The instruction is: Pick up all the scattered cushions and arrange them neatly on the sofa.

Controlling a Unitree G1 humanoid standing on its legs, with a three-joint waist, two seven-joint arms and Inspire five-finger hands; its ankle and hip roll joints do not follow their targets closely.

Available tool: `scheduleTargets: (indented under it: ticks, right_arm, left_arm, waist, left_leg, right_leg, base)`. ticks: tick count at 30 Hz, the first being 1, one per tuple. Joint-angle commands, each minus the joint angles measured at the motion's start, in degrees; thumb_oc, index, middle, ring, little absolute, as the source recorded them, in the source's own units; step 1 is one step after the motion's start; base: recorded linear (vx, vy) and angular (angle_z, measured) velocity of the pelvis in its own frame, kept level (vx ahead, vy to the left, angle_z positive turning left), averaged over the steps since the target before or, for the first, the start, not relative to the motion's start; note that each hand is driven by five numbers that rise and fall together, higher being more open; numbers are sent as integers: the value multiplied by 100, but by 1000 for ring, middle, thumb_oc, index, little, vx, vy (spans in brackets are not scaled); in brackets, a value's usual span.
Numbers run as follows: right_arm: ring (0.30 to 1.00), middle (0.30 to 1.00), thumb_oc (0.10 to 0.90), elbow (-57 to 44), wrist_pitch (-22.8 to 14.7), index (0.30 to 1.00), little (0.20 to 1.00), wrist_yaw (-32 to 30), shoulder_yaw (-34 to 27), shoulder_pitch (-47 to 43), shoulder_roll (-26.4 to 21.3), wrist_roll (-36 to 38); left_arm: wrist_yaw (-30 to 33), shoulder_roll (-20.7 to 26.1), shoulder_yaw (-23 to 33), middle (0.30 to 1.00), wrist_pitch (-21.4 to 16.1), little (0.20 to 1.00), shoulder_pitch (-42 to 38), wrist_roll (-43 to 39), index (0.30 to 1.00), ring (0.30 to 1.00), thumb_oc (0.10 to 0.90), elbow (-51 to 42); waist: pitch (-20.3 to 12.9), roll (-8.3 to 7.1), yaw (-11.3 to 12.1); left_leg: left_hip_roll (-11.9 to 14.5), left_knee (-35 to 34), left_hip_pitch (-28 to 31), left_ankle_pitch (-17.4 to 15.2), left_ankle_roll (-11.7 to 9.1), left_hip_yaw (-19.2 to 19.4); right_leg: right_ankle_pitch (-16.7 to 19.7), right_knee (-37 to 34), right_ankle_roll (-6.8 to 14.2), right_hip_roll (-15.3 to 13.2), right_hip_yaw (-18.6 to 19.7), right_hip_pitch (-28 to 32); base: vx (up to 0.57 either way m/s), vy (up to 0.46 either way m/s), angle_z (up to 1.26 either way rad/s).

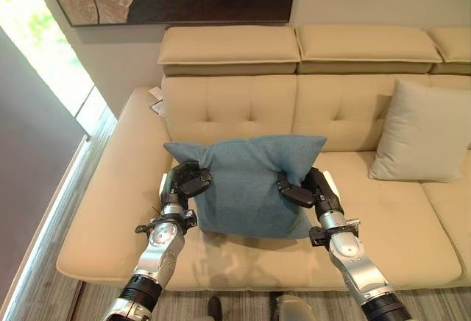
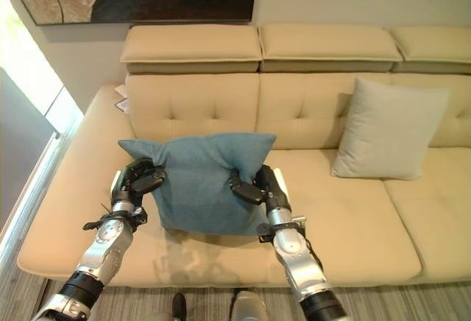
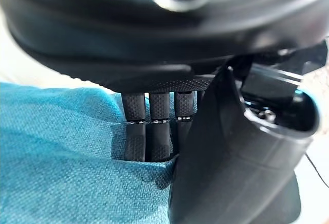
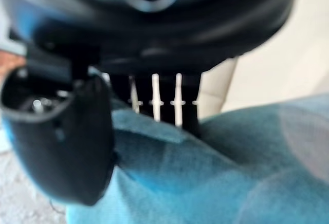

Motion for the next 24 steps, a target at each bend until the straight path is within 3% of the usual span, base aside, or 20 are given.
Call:
scheduleTargets:
  ticks: [1,3,4,5,7,8,9,10,11,12,13,14,15,18,24]
  right_arm:
    - [300,300,400,-655,-946,300,300,-208,-378,-561,33,257]
    - [300,300,400,-652,-949,300,300,-227,-386,-503,-39,300]
    - [300,300,400,-652,-940,300,300,-262,-383,-498,-61,319]
    - [300,300,400,-645,-945,300,300,-286,-380,-494,-75,335]
    - [300,300,400,-592,-928,300,300,-314,-379,-508,-108,341]
    - [300,300,400,-552,-886,300,300,-318,-365,-518,-155,357]
    - [300,300,400,-551,-886,300,300,-317,-365,-518,-158,358]
    - [300,300,400,-480,-873,300,300,-292,-342,-517,-197,353]
    - [300,300,400,-408,-860,300,300,-291,-313,-548,-209,353]
    - [300,300,400,-404,-862,300,300,-291,-313,-553,-208,354]
    - [300,300,400,-343,-852,300,300,-284,-285,-565,-206,365]
    - [300,300,400,-262,-847,300,300,-305,-265,-594,-214,358]
    - [300,300,400,-184,-817,300,300,-280,-264,-603,-217,314]
    - [300,300,400,-175,-805,300,300,-281,-341,-464,-184,188]
    - [300,300,400,31,-743,300,300,-253,-314,-498,-229,18]
  left_arm:
    - [-273,60,231,300,-631,300,-187,145,300,300,400,-532]
    - [-253,37,243,300,-613,300,-156,107,300,300,400,-528]
    - [-239,14,232,300,-614,300,-152,79,300,300,400,-532]
    - [-220,-3,215,300,-605,300,-144,87,300,300,400,-520]
    - [-212,-8,220,300,-601,300,-124,113,300,300,400,-471]
    - [-207,-19,201,300,-581,300,-131,116,300,300,400,-411]
    - [-208,-22,201,300,-582,300,-132,116,300,300,400,-408]
    - [-180,-3,220,300,-553,300,-116,140,300,300,400,-377]
    - [-157,23,228,300,-550,300,-112,138,300,300,400,-363]
    - [-157,25,229,300,-550,300,-115,138,300,300,400,-362]
    - [-142,50,237,300,-561,300,-83,128,300,300,400,-375]
    - [-102,83,257,300,-568,300,-58,116,300,300,400,-376]
    - [-125,103,304,300,-605,300,19,103,300,300,400,-380]
    - [-131,102,272,300,-595,300,16,129,300,300,400,-289]
    - [-188,274,174,300,-542,300,-65,354,300,300,400,-136]
  waist:
    - [-810,-127,50]
    - [-754,-106,77]
    - [-706,-121,95]
    - [-655,-134,122]
    - [-612,-131,142]
    - [-620,-121,141]
    - [-618,-112,153]
    - [-667,-87,189]
    - [-681,-58,244]
    - [-692,-85,239]
    - [-689,-4,299]
    - [-698,42,376]
    - [-726,149,415]
    - [-844,207,359]
    - [-972,105,408]
  left_leg:
    - [-151,991,634,-1318,-246,250]
    - [84,2386,88,-987,-597,357]
    - [147,2868,-143,-807,-676,379]
    - [203,3343,-355,-658,-709,427]
    - [289,3626,-531,-650,-658,527]
    - [548,3390,-727,-743,-557,715]
    - [559,3400,-722,-759,-557,724]
    - [862,2561,-638,-970,-495,744]
    - [979,1862,-612,-757,-535,599]
    - [948,1778,-592,-691,-532,609]
    - [1058,1189,-570,-426,-605,401]
    - [1081,674,-686,50,-711,91]
    - [1155,122,-629,184,-798,-71]
    - [1131,-133,-364,277,-924,4]
    - [938,-338,-49,196,-808,263]
  right_leg:
    - [134,-581,317,251,-51,219]
    - [98,-668,170,266,-128,507]
    - [54,-680,101,267,-119,579]
    - [7,-686,18,285,-132,649]
    - [-65,-692,-42,303,-146,723]
    - [-186,-708,-43,257,-182,821]
    - [-191,-704,-42,266,-172,821]
    - [-275,-752,52,235,-122,917]
    - [-306,-766,99,231,-60,951]
    - [-288,-779,99,204,-59,940]
    - [-362,-767,120,261,32,987]
    - [-415,-782,126,298,128,1055]
    - [-546,-738,159,344,201,1163]
    - [-554,-809,187,267,196,1326]
    - [-465,-930,322,58,340,1366]
  base:
    - [260,-89,57]
    - [183,-114,34]
    - [35,-100,25]
    - [21,-83,15]
    - [44,-34,-4]
    - [67,17,1]
    - [191,87,-2]
    - [184,144,-1]
    - [177,138,-11]
    - [126,143,0]
    - [142,143,-11]
    - [268,249,-16]
    - [265,216,-39]
    - [171,127,-41]
    - [181,124,-11]
